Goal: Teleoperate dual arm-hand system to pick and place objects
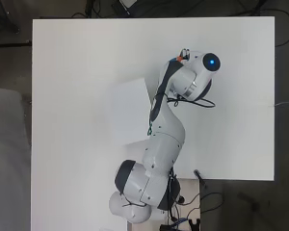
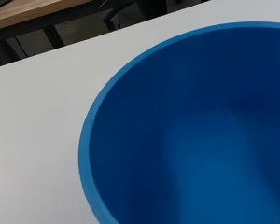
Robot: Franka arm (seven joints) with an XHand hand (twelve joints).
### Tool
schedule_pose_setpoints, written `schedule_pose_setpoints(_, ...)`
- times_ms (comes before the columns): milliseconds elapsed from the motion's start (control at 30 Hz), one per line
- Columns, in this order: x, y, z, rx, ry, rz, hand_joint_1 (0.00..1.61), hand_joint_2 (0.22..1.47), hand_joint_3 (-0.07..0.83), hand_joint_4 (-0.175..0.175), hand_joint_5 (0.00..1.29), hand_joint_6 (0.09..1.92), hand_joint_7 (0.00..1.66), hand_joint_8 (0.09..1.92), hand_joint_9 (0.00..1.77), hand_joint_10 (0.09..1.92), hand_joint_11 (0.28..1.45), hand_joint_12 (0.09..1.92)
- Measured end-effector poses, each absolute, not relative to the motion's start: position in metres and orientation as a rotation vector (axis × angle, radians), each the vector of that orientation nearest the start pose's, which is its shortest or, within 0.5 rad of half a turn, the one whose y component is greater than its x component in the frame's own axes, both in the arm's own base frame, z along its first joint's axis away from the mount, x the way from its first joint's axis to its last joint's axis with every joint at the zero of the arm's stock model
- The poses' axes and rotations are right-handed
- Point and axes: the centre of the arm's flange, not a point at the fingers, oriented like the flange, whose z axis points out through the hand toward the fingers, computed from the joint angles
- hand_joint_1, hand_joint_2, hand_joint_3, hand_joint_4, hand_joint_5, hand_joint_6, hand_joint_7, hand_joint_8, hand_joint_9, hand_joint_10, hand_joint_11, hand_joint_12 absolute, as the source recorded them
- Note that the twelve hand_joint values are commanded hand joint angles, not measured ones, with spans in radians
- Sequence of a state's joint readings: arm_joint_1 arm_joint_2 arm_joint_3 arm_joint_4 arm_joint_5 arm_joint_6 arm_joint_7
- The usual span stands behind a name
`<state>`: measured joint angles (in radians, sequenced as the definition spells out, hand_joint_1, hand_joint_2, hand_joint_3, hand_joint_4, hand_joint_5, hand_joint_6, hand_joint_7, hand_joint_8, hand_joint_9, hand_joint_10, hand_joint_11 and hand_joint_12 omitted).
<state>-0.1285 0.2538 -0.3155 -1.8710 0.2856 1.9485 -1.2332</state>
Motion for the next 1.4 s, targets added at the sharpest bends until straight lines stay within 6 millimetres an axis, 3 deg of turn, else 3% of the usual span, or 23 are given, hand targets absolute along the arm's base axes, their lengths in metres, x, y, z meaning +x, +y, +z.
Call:
schedule_pose_setpoints(33, 0.551, -0.230, 0.372, -2.744, -0.951, -0.037, 1.13, 1.30, 0.000, -0.088, 0.54, 1.46, 0.75, 1.55, 0.78, 1.52, 0.59, 0.98)
schedule_pose_setpoints(100, 0.547, -0.224, 0.366, -2.734, -0.952, -0.022, 1.11, 1.31, 0.000, -0.063, 0.54, 1.50, 0.74, 1.52, 0.78, 1.28, 0.59, 0.79)
schedule_pose_setpoints(133, 0.545, -0.220, 0.363, -2.730, -0.953, -0.011, 0.98, 1.27, -0.007, -0.014, 0.50, 1.20, 0.68, 1.27, 0.77, 1.08, 0.60, 0.61)
schedule_pose_setpoints(200, 0.543, -0.213, 0.359, -2.737, -0.955, 0.009, 0.50, 1.05, -0.020, 0.002, 0.21, 0.42, 0.33, 0.46, 0.47, 0.43, 0.49, 0.22)
schedule_pose_setpoints(233, 0.543, -0.212, 0.358, -2.751, -0.946, 0.027, 0.33, 0.98, -0.015, 0.001, 0.11, 0.21, 0.20, 0.24, 0.36, 0.24, 0.45, 0.12)
schedule_pose_setpoints(300, 0.549, -0.213, 0.356, -2.769, -0.903, 0.075, 0.17, 0.94, -0.003, 0.006, 0.03, 0.09, 0.11, 0.09, 0.27, 0.09, 0.42, 0.09)
schedule_pose_setpoints(433, 0.562, -0.214, 0.373, -2.712, -0.859, 0.158, 0.12, 0.95, 0.007, 0.022, 0.02, 0.09, 0.13, 0.09, 0.27, 0.09, 0.41, 0.09)
schedule_pose_setpoints(533, 0.564, -0.208, 0.393, -2.675, -0.880, 0.172, 0.12, 0.96, 0.002, 0.035, 0.09, 0.09, 0.22, 0.09, 0.34, 0.09, 0.42, 0.09)
schedule_pose_setpoints(800, 0.530, -0.171, 0.462, -2.789, -0.967, 0.047, 0.05, 0.97, -0.001, 0.070, 0.22, 0.09, 0.30, 0.09, 0.42, 0.09, 0.47, 0.09)
schedule_pose_setpoints(867, 0.520, -0.156, 0.492, -2.804, -0.984, 0.052, 0.06, 0.96, -0.004, 0.074, 0.25, 0.09, 0.32, 0.09, 0.46, 0.09, 0.48, 0.09)
schedule_pose_setpoints(1033, 0.477, -0.093, 0.607, -2.806, -1.128, -0.073, 0.14, 0.96, 0.001, 0.047, 0.30, 0.09, 0.40, 0.09, 0.55, 0.09, 0.49, 0.09)
schedule_pose_setpoints(1133, 0.435, -0.052, 0.644, -2.780, -1.232, -0.129, 0.18, 0.96, 0.001, 0.036, 0.30, 0.09, 0.39, 0.09, 0.53, 0.09, 0.48, 0.09)
schedule_pose_setpoints(1233, 0.397, -0.012, 0.652, -2.758, -1.306, -0.126, 0.19, 0.97, 0.002, 0.027, 0.30, 0.09, 0.39, 0.09, 0.53, 0.09, 0.48, 0.09)
schedule_pose_setpoints(1400, 0.360, 0.032, 0.634, -2.723, -1.312, -0.078, 0.22, 0.98, 0.004, 0.022, 0.29, 0.09, 0.38, 0.09, 0.52, 0.09, 0.46, 0.09)
